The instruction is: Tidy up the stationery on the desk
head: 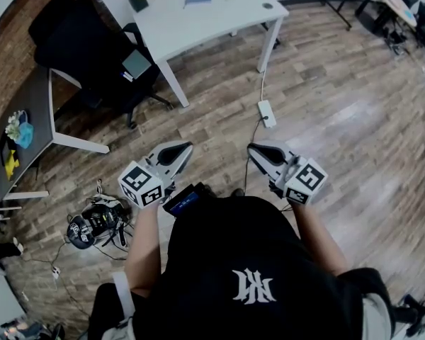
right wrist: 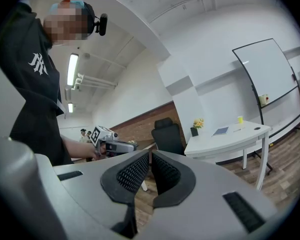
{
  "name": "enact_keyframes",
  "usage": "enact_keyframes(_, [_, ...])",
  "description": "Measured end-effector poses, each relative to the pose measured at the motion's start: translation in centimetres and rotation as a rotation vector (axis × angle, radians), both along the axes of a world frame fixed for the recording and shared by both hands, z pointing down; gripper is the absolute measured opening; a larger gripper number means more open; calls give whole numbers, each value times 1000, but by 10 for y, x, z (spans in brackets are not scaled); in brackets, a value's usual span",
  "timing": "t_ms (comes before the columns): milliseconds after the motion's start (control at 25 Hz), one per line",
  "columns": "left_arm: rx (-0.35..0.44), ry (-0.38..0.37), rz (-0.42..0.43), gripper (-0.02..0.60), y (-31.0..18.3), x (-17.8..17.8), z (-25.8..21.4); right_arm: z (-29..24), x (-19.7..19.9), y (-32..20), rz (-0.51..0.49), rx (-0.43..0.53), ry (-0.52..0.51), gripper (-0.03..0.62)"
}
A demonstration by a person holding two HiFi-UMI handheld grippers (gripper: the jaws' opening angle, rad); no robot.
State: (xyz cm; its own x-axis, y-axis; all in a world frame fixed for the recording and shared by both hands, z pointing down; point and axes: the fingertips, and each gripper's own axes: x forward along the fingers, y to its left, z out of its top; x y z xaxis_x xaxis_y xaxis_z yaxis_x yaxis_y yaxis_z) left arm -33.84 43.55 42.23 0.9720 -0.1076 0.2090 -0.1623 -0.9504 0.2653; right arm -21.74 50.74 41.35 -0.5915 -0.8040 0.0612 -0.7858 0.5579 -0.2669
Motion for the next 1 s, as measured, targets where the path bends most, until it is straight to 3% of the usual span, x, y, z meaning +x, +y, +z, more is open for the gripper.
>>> enact_keyframes(680, [-30,-70,-24,3,3,18,-1,13,58,1,96,-33,-43,40])
enact_keyframes(880, [-55,-54,-15,3,-16,26,9,26,69,-12,130,-65,-37,40])
enact_keyframes(1000, [-92,-7,-24,3,-39,35,11,30,75,-23,149,-81,-47,40])
